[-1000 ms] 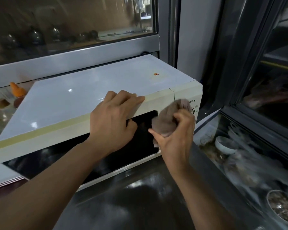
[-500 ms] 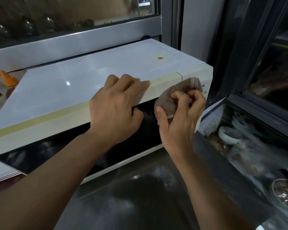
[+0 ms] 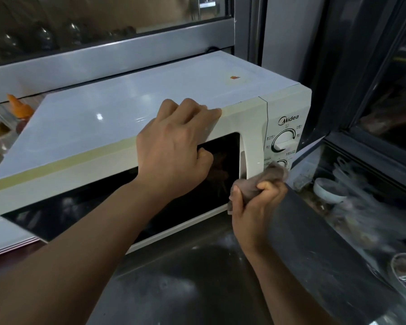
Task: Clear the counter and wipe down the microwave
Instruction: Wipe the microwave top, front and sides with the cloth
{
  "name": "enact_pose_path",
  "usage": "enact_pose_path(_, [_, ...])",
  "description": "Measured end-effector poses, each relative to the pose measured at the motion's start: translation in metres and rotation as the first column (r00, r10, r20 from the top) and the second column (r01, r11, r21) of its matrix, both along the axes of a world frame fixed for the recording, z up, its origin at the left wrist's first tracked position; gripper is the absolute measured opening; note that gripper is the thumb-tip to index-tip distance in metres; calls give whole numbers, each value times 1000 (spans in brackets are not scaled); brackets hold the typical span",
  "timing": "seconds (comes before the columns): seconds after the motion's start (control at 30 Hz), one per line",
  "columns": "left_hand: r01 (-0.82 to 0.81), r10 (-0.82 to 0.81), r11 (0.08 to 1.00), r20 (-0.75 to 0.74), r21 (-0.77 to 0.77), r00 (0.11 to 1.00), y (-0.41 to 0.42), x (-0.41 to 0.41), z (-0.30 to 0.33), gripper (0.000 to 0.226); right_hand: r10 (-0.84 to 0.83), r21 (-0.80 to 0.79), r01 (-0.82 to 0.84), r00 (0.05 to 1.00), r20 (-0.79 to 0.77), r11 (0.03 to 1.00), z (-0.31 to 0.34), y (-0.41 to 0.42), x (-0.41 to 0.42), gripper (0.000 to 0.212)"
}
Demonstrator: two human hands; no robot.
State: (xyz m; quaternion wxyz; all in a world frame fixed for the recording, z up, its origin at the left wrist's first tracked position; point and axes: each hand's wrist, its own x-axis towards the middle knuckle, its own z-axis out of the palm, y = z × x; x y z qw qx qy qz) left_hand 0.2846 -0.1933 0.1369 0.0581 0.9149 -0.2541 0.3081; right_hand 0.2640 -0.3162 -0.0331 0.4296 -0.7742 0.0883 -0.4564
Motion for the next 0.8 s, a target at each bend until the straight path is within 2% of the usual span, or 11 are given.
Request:
enact_pose_path(0.13, [1, -1, 1000, -4, 8, 1000, 0, -1, 1, 57, 56, -59, -50, 993, 102, 997, 34, -8, -1, 34])
enact_pose_path(0.3, [-4, 4, 1000, 26, 15, 1000, 0, 1, 0, 57, -17, -101, 30, 991, 131, 994, 64, -12, 18, 33])
enact_pose_path(0.5, [-18, 17, 999, 50, 31, 999, -1, 2, -4, 56, -34, 77, 21, 983, 181, 997, 21, 2, 13, 36])
enact_pose_path(0.73, [-16, 14, 999, 62, 30, 998, -2, 2, -4, 56, 5, 295, -16, 999, 38, 955, -11, 14, 11, 39])
enact_pose_path(0.8, [-13, 11, 999, 55, 31, 998, -2, 2, -4, 56, 18, 315, -24, 1000, 20, 949, -12, 13, 8, 39])
